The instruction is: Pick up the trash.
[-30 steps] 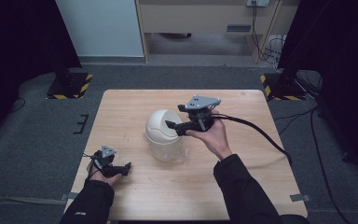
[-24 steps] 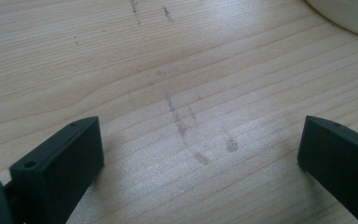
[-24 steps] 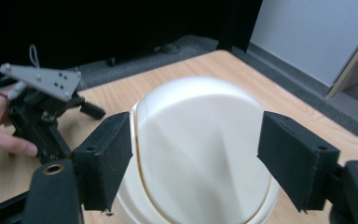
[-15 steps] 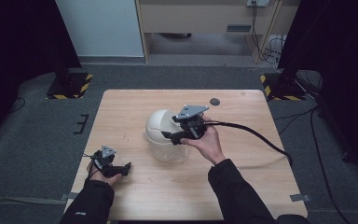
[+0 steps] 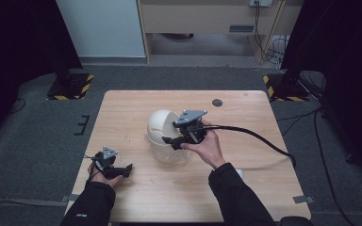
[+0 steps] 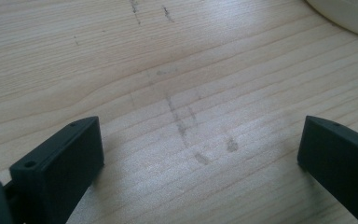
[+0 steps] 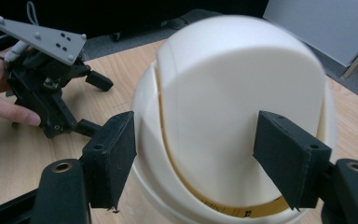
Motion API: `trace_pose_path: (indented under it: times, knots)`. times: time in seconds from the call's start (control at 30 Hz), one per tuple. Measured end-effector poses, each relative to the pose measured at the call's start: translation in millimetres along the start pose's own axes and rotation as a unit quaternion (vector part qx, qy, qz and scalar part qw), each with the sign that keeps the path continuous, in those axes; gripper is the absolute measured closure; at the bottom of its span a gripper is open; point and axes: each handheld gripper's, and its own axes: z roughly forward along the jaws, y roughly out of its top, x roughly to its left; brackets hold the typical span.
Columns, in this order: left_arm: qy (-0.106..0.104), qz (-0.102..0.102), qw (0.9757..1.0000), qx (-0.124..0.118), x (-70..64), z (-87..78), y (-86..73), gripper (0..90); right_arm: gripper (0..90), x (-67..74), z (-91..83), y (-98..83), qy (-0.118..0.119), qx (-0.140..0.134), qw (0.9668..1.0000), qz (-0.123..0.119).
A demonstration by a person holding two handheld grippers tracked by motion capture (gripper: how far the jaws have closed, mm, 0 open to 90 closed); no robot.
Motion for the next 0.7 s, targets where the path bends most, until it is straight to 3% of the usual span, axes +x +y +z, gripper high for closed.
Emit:
trace_pose_path:
  times: [0.7]
  knots:
    - [0.0,0.0,1.0,0.0,0.0,0.0,0.0,0.0,32.7,4.3,10.7,-7.7,0.015,0.034,0.9992,0.011]
